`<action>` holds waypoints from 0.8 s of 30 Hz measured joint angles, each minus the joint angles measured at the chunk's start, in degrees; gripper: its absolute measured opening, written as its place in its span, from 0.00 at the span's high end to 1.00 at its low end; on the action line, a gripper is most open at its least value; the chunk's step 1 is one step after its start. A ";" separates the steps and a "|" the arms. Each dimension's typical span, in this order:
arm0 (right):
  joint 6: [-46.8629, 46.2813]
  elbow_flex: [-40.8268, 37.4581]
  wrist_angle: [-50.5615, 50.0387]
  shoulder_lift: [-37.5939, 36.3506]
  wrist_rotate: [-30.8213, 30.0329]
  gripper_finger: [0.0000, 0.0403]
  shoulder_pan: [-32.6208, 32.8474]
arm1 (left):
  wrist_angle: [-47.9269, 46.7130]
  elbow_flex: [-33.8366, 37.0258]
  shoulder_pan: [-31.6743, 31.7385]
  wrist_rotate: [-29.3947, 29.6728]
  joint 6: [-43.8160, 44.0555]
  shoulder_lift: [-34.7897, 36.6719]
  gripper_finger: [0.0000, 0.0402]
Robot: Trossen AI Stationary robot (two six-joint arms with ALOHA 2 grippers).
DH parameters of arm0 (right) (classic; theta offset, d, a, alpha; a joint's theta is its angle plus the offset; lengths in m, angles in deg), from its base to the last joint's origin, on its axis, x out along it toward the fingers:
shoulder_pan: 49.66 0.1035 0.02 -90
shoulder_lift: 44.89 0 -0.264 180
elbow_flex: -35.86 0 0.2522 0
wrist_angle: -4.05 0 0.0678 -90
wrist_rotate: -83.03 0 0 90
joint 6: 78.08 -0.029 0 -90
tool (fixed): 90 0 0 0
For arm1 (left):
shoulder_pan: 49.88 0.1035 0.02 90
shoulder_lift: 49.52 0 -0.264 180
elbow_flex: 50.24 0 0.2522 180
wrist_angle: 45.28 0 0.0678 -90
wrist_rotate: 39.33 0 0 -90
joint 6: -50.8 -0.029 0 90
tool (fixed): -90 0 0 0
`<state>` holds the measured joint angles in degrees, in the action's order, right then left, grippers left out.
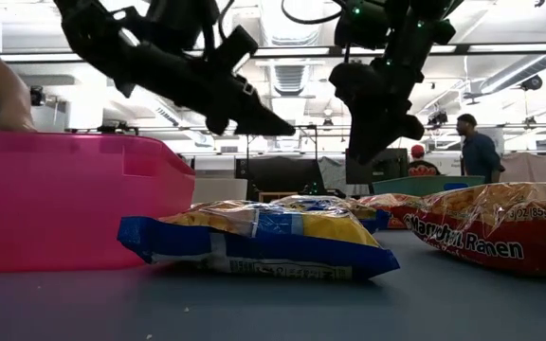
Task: Sort Maruchan noodles
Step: Put the left orange noodle pack into the green bin
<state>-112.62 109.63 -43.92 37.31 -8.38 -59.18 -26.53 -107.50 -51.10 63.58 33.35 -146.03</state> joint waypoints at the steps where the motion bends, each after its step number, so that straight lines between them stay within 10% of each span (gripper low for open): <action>1: 0.98 0.00 0.02 0.00 -0.29 0.67 -0.06 | -0.08 -0.48 0.28 0.00 0.00 -0.97 1.00; 8: 1.52 0.00 2.02 0.00 -8.05 0.64 -0.04 | -7.17 -6.29 2.90 0.00 0.00 -6.73 1.00; 24: -3.01 -6.81 4.08 -3.95 -1.09 0.49 0.01 | -19.57 -9.50 4.87 -1.52 -1.75 -9.04 1.00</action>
<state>-115.63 102.82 -39.84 33.36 -9.47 -59.18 -46.10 -117.00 -46.23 62.06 31.60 -155.08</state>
